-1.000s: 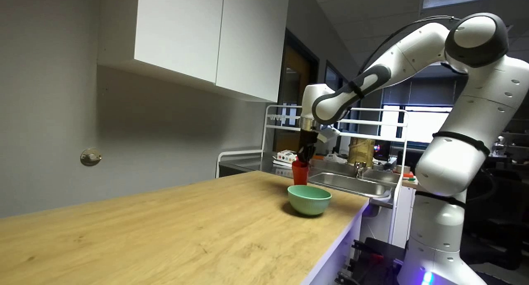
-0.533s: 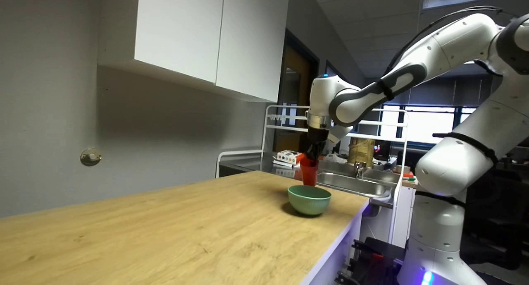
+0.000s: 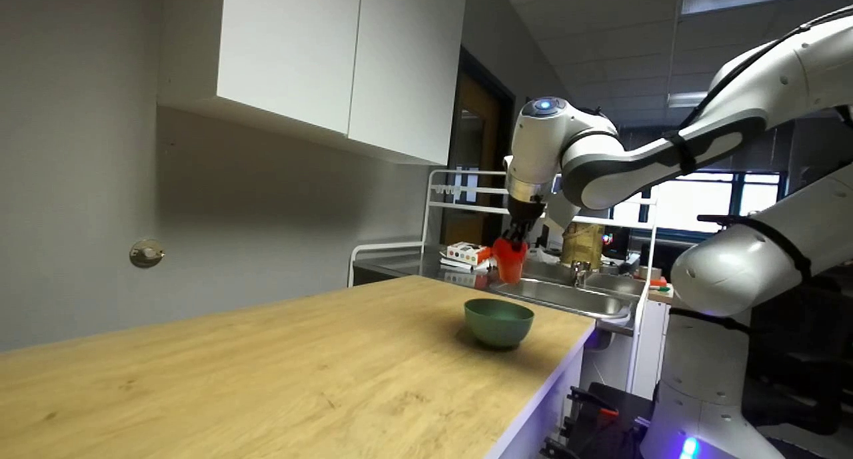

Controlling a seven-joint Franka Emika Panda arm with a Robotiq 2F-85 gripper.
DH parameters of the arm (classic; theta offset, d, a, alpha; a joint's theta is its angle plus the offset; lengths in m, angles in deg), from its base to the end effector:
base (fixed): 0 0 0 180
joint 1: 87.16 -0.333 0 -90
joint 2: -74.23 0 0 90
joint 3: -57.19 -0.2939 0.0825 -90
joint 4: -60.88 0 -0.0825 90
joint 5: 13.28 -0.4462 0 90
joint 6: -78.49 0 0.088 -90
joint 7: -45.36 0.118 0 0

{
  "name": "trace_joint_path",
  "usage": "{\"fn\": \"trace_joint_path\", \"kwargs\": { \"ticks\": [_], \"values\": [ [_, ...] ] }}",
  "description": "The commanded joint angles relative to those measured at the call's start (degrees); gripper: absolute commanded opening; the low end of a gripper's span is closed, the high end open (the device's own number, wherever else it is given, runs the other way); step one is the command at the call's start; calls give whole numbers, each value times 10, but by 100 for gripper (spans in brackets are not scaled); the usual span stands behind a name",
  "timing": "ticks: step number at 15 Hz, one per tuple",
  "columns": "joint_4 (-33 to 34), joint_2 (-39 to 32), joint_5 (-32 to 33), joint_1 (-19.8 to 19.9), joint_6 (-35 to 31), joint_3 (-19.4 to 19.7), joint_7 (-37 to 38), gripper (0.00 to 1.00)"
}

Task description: Move the object from the orange cup to the light green bowl

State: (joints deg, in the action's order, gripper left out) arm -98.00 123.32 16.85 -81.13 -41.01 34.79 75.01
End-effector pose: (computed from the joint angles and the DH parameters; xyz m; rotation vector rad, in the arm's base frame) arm 0.3885 0.0542 0.4107 2.4155 -0.1178 0.4343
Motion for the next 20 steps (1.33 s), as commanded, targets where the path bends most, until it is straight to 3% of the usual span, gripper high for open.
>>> {"fn": "trace_joint_path", "kwargs": {
  "ticks": [1,5,11,15,20],
  "values": [
    [2,21,28,-22,51,-75,58,3],
    [5,2,66,-51,102,-151,120,3],
    [9,-31,139,-77,188,-225,217,3],
    [18,-79,190,-92,259,-259,289,3],
    [31,-158,248,-119,359,-267,361,3]
  ]
}}
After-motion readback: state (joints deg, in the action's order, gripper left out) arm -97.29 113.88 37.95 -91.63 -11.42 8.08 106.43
